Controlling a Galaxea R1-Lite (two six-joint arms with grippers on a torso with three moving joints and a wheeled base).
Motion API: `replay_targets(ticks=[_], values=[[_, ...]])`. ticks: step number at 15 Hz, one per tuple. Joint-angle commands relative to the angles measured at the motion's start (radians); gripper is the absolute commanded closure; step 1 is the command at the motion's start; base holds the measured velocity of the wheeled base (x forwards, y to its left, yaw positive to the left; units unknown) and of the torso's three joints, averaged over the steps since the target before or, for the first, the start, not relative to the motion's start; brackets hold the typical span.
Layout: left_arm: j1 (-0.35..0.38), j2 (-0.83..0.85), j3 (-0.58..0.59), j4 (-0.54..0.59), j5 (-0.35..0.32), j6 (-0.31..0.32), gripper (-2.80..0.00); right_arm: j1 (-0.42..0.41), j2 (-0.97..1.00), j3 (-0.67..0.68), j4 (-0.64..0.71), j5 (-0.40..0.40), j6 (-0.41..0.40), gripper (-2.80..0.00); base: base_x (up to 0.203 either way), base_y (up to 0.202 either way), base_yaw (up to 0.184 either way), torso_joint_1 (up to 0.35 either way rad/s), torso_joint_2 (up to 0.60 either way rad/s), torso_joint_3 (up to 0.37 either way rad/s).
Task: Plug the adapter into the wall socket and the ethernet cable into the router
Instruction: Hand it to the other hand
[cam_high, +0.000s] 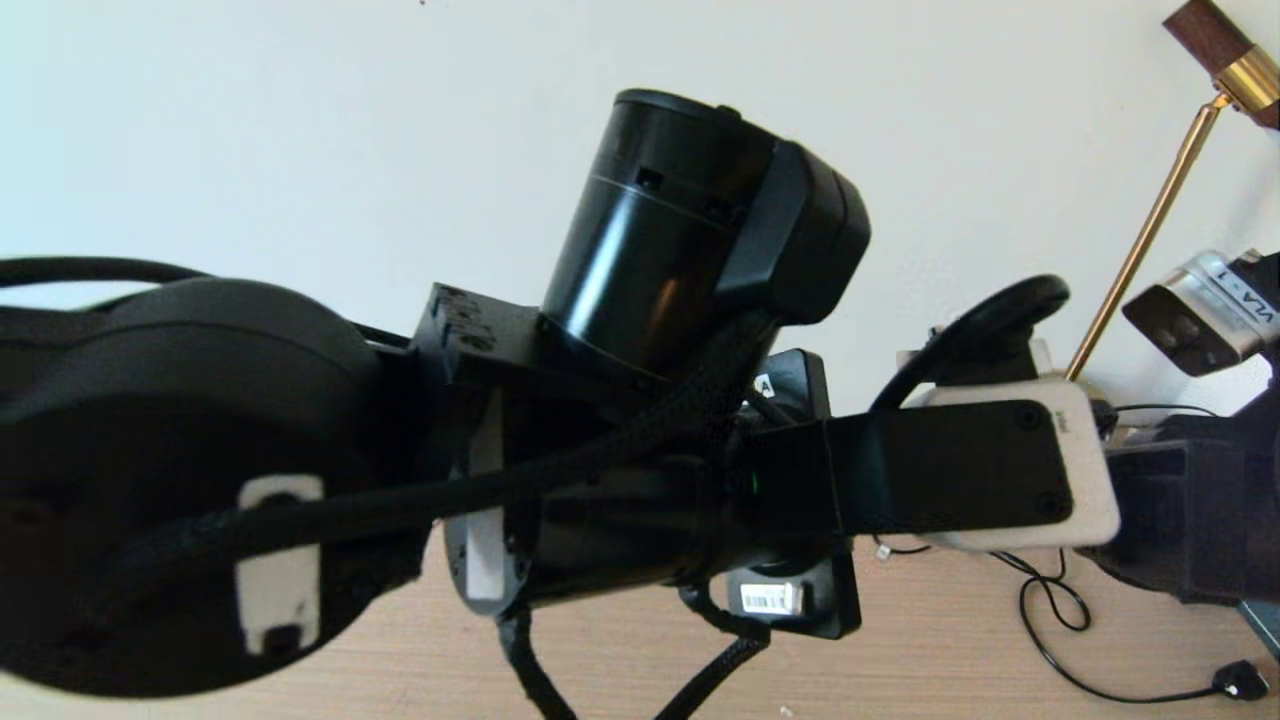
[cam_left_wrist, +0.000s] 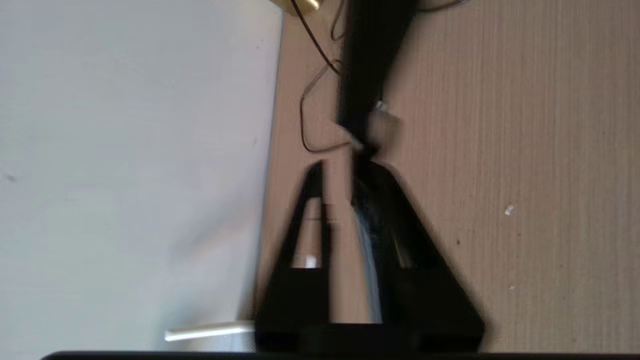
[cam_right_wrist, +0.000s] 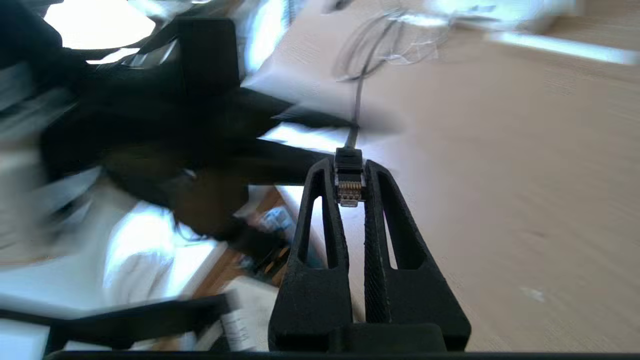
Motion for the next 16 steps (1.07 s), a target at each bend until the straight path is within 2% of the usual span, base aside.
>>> replay_targets(ticks=[1,5,6,8,10,11,13,16], values=[[-0.001,-0.003,0.000,-0.002,0.001,0.005,-2.80,-0.003,0.001,0.003,0.003,-0.003,0.003,0.00,0.000,0.000,0.000,0.000,0.00,0.000],[0.000,-0.018,0.006,-0.026,0.018,0.005,-2.80,-0.004,0.000,0.011,0.004,-0.011,0.008,0.00,0.000,0.000,0.000,0.000,0.00,0.000],[0.003,-0.030,0.015,-0.050,0.018,0.009,-2.80,-0.004,-0.001,0.010,0.003,-0.012,0.043,0.00,0.000,0.000,0.000,0.000,0.00,0.000],[0.013,-0.059,0.043,-0.125,0.016,0.046,-2.80,-0.005,-0.002,-0.017,0.002,-0.013,0.182,0.00,0.000,0.000,0.000,0.000,0.00,0.000],[0.030,-0.098,0.083,-0.208,0.010,0.139,-2.80,-0.007,0.010,-0.077,0.004,-0.017,0.367,0.00,0.000,0.000,0.000,0.000,0.00,0.000],[0.032,-0.116,0.117,-0.237,0.004,0.162,-2.80,-0.007,0.022,-0.115,0.006,-0.016,0.442,0.00,0.000,0.000,0.000,0.000,0.00,0.000],[0.032,-0.153,0.204,-0.296,-0.009,0.186,-2.80,-0.009,0.051,-0.163,0.010,-0.015,0.544,0.00,0.000,0.000,0.000,0.000,0.00,0.000],[0.037,-0.197,0.340,-0.471,-0.060,0.253,-2.80,-0.030,0.075,-0.204,0.011,0.002,0.690,0.00,0.000,0.000,0.000,0.000,0.00,0.000]])
